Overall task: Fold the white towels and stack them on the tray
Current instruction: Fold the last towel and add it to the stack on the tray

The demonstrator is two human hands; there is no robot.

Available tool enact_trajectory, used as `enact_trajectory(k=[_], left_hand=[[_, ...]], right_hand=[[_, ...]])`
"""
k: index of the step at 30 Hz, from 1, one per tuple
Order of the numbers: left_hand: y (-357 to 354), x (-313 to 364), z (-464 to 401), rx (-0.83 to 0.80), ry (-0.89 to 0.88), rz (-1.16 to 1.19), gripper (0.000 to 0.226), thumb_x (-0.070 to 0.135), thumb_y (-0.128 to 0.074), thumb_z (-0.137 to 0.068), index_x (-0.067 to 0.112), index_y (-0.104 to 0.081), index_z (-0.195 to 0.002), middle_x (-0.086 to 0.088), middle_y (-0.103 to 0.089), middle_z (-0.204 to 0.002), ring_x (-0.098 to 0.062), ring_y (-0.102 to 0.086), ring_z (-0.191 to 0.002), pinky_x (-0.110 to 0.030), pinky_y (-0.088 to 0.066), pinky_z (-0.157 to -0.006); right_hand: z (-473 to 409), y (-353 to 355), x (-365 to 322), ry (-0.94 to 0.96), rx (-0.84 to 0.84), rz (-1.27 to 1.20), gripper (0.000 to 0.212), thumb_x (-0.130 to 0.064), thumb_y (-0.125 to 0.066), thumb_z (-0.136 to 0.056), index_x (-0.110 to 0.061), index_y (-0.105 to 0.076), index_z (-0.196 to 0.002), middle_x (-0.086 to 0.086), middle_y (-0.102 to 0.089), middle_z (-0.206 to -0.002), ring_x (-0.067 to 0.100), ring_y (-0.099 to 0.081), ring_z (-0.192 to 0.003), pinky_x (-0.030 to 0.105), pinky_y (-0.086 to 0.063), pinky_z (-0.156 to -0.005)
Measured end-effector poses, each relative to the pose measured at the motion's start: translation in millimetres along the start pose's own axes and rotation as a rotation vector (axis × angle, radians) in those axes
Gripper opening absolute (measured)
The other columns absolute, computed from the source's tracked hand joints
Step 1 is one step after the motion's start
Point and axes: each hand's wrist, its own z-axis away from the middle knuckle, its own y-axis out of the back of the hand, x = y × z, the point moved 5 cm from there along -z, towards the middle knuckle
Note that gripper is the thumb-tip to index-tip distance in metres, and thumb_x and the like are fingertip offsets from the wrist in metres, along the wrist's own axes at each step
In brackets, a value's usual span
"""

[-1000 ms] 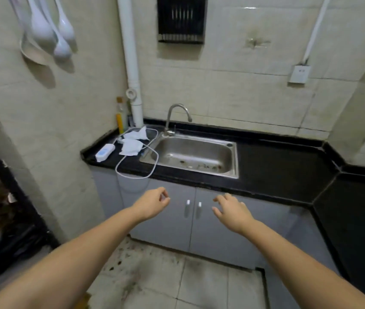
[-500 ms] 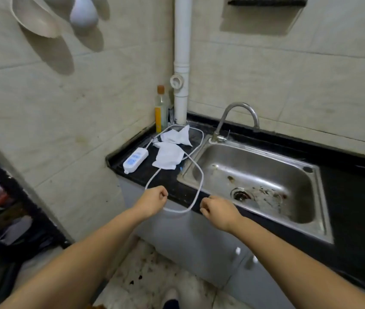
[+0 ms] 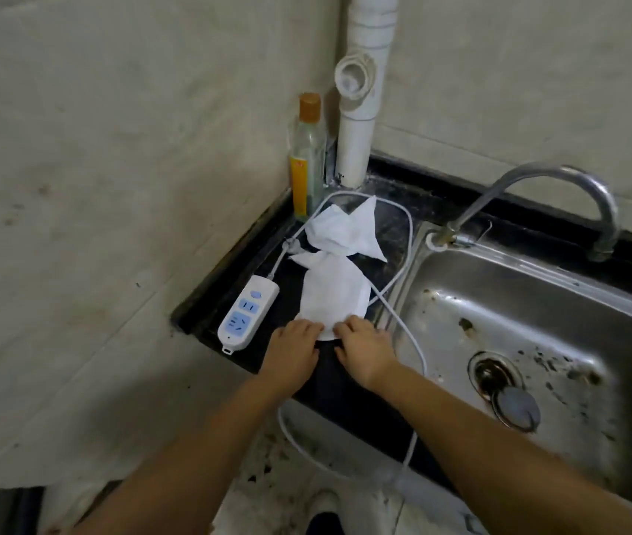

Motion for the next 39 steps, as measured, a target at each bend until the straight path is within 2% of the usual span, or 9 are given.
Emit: enact_trajectory(k=[4,8,12,16,19,24,27,34,39], left_hand=[[-3.2,-4.1,-11.7,0.070,0.002,-0.068,0.038,0.028,-0.038,-0.097,0.021,-0.042,-0.134,0.001,-0.047,-0.133,-0.019,-0.042,-0.124,-0.030,-0.027,-0.102],[7.0,-6.4,-14.7,0.152,0.022,-0.045,0.024,0.029,-0.041,-0.095,0.018,-0.059,-0.106,-0.001,-0.059,-0.109,-0.020,-0.050,-0.107,-0.031,-0.030,-0.096],[41.5,-4.6,-13.1,0.334,-0.014,0.174,0.034,0.033,-0.040,-0.088,0.011,-0.061,-0.072,-0.004,-0.060,-0.074,-0.027,-0.057,-0.076,-0.035,-0.039,-0.071],[96.6,37.5,-20.8,0.460,-0.138,0.319,0.037,0.033,-0.041,-0.086,0.006,-0.061,-0.071,-0.009,-0.060,-0.068,-0.029,-0.055,-0.067,-0.041,-0.047,-0.063],[129.6,104.2,-20.9,0.515,-0.218,0.371,0.038,0.032,-0.039,-0.082,0.003,-0.061,-0.073,-0.015,-0.060,-0.070,-0.032,-0.056,-0.068,-0.042,-0.046,-0.063],[135.4,214.9,1.5,0.492,-0.324,0.495,0.020,0.011,-0.049,-0.090,0.001,-0.066,-0.095,-0.016,-0.067,-0.090,-0.031,-0.061,-0.084,-0.026,-0.040,-0.075],[122.1,285.3,25.5,0.414,-0.371,0.605,0.018,0.015,-0.054,-0.093,0.006,-0.068,-0.101,-0.007,-0.068,-0.093,-0.020,-0.060,-0.088,-0.027,-0.042,-0.078],[59.3,478.4,79.7,0.187,-0.501,0.816,0.031,0.021,-0.058,-0.092,0.013,-0.049,-0.062,-0.001,-0.041,-0.058,-0.007,-0.034,-0.057,-0.026,-0.028,-0.057],[21.1,589.2,99.4,-0.003,-0.575,0.908,0.011,0.014,-0.057,-0.092,0.011,-0.067,-0.089,0.003,-0.062,-0.074,0.011,-0.054,-0.060,-0.008,-0.040,-0.062]], right_hand=[[-16.6,-5.4,5.4,-0.035,0.094,-0.008,0.028,-0.023,-0.042,-0.096,-0.014,-0.052,-0.121,0.009,-0.049,-0.122,0.028,-0.043,-0.120,0.039,-0.034,-0.095],[-20.8,6.2,6.6,0.007,0.204,-0.151,0.018,-0.018,-0.049,-0.094,-0.006,-0.062,-0.099,0.014,-0.059,-0.105,0.033,-0.054,-0.105,0.041,-0.040,-0.085],[5.2,55.3,25.3,0.007,0.346,-0.491,0.010,-0.011,-0.047,-0.094,-0.007,-0.055,-0.089,0.010,-0.058,-0.092,0.026,-0.054,-0.088,0.039,-0.046,-0.078],[60.8,112.3,73.3,-0.102,0.510,-0.677,0.010,-0.016,-0.044,-0.098,-0.011,-0.050,-0.091,-0.001,-0.055,-0.079,0.013,-0.051,-0.068,0.030,-0.041,-0.065],[116.0,138.7,114.4,-0.181,0.674,-0.739,0.010,-0.015,-0.045,-0.098,-0.016,-0.050,-0.090,-0.007,-0.053,-0.076,0.003,-0.048,-0.067,0.014,-0.037,-0.060],[238.0,164.3,184.8,-0.292,0.832,-0.809,0.022,-0.016,-0.048,-0.097,-0.016,-0.060,-0.114,-0.005,-0.062,-0.106,0.009,-0.057,-0.092,0.013,-0.043,-0.072],[329.4,164.3,233.6,-0.360,0.825,-0.793,0.024,-0.019,-0.049,-0.097,-0.021,-0.060,-0.118,-0.007,-0.059,-0.114,0.006,-0.056,-0.100,0.012,-0.044,-0.077],[557.1,131.3,346.2,-0.607,0.980,-0.826,0.012,-0.017,-0.056,-0.093,-0.019,-0.068,-0.093,-0.006,-0.067,-0.095,0.010,-0.061,-0.091,0.025,-0.048,-0.079],[654.5,118.0,399.7,-0.744,1.034,-0.817,0.011,-0.017,-0.058,-0.092,-0.021,-0.067,-0.087,-0.008,-0.066,-0.087,0.006,-0.058,-0.081,0.022,-0.046,-0.073]])
